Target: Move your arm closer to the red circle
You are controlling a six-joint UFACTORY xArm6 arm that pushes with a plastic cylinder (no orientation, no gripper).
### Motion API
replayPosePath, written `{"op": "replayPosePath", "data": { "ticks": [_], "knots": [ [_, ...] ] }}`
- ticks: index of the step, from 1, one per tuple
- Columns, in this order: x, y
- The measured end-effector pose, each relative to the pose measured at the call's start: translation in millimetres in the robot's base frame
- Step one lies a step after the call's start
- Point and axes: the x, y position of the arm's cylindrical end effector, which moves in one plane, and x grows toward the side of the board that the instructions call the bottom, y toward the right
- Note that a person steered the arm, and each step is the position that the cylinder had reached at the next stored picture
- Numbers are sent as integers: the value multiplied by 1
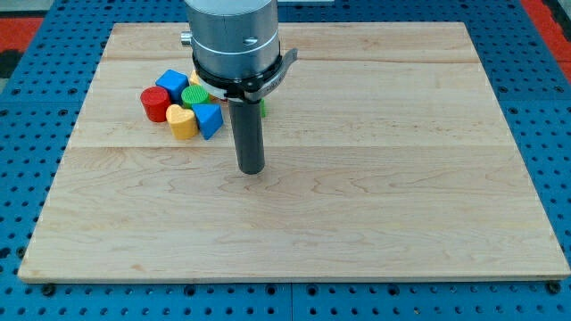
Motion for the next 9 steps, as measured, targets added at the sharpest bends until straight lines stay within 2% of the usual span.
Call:
{"op": "replayPosePath", "data": {
  "ticks": [2,3,7,8,9],
  "knots": [
    [0,11],
    [1,-10],
    [-2,-19],
    [-7,-46],
    [-29,-116]
  ]
}}
